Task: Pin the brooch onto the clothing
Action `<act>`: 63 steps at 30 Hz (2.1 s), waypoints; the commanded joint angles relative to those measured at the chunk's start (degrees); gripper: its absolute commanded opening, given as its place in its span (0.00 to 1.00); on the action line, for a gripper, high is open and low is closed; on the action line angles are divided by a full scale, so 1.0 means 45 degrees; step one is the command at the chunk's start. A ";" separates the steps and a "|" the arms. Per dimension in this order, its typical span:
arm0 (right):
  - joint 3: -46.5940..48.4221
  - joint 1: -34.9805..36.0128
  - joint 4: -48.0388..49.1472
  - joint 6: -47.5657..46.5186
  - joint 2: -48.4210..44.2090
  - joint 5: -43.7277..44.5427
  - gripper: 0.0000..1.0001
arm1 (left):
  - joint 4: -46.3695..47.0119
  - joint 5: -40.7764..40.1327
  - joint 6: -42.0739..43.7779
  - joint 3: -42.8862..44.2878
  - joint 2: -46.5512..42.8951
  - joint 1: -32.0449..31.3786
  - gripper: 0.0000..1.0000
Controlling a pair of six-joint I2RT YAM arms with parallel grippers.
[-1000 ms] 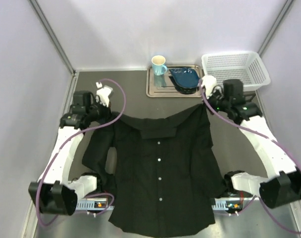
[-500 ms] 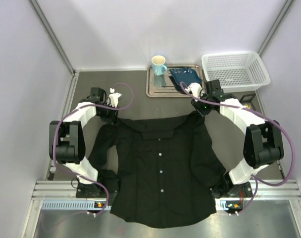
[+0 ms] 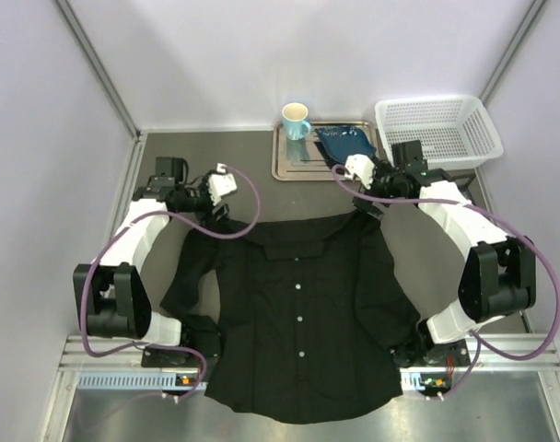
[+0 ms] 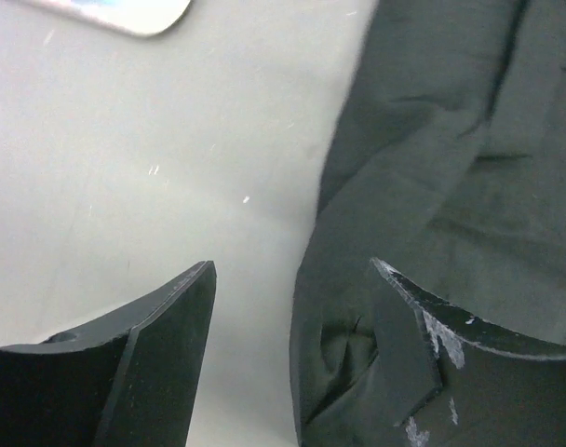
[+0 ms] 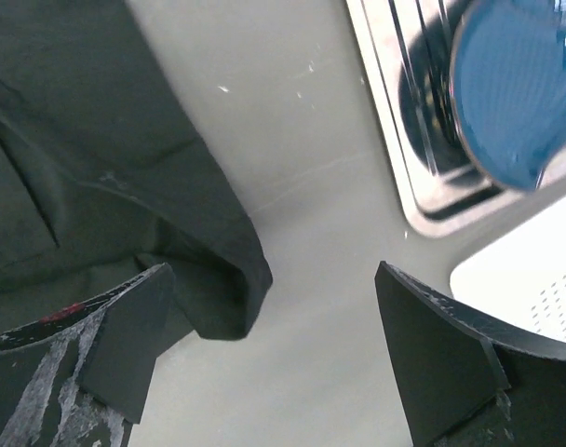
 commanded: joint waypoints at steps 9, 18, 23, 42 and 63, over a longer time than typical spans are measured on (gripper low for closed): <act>-0.0936 0.1711 -0.0131 -0.5628 -0.0142 -0.2236 0.79 | -0.0486 -0.0408 0.6666 -0.1519 0.0422 -0.3010 0.66; -0.2304 0.2200 0.0160 -0.7915 0.0207 -0.2023 0.72 | 0.1071 -0.1286 0.7957 -0.2514 0.0638 -0.3889 0.65; -0.2403 0.2297 0.1391 -0.7566 0.0638 -0.1494 0.65 | 0.2229 -0.1658 0.7802 -0.3121 0.0676 -0.4339 0.62; 0.4840 0.0579 -0.0830 -0.0087 0.5457 -0.1455 0.00 | 0.1782 -0.1560 -0.0125 0.3222 0.5766 -0.3148 0.00; 0.9764 0.0110 -0.1225 0.4212 0.8840 0.0341 0.00 | 0.2639 -0.2184 -0.6534 0.8457 0.9639 -0.2015 0.00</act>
